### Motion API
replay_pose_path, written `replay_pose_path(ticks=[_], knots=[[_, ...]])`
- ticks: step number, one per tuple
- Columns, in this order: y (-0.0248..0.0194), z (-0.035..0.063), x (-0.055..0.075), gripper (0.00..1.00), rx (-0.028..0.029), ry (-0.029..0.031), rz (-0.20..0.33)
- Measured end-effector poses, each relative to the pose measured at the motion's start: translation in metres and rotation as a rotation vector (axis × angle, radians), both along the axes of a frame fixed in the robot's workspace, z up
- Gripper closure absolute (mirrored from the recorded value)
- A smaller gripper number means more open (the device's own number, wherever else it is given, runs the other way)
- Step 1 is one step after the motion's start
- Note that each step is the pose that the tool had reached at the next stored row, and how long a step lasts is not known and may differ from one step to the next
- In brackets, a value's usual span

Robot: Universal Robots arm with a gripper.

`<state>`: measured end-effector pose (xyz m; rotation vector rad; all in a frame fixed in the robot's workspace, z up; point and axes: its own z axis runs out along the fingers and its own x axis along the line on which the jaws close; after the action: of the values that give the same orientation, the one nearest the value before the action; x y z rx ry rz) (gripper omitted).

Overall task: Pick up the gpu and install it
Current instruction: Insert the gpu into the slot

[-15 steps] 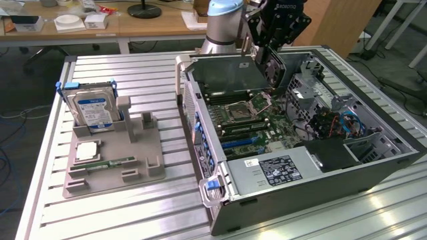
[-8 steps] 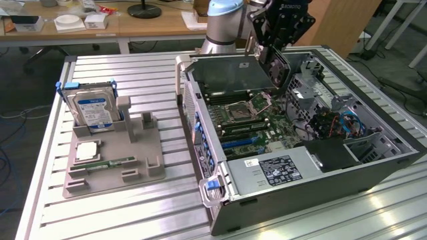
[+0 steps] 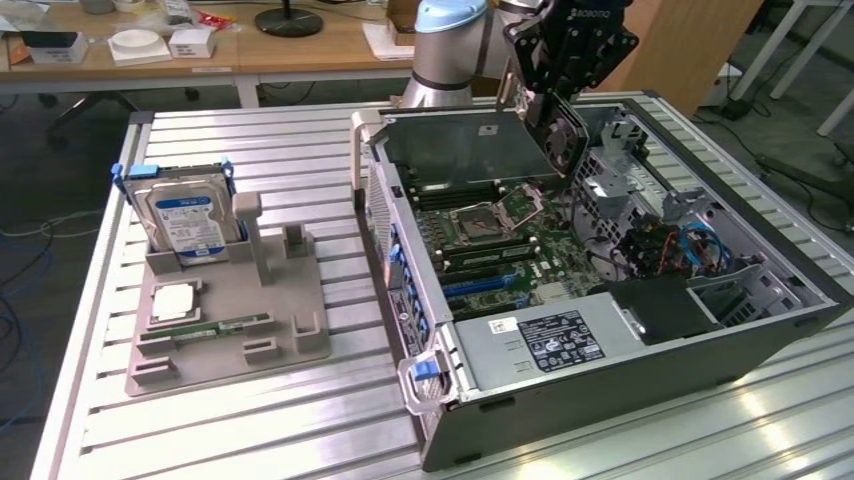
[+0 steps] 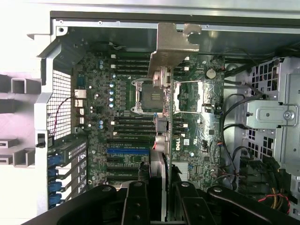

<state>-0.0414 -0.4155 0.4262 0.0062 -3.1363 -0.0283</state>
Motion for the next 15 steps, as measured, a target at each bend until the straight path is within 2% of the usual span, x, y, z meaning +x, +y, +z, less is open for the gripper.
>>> replay_pose_path(ticks=[12, 15], knots=[[0.0000, 0.0000, 0.0000, 0.73, 0.0000, -0.0001, 0.002], [0.0000, -0.0001, 0.0000, 0.73, 0.0001, -0.0001, 0.046]])
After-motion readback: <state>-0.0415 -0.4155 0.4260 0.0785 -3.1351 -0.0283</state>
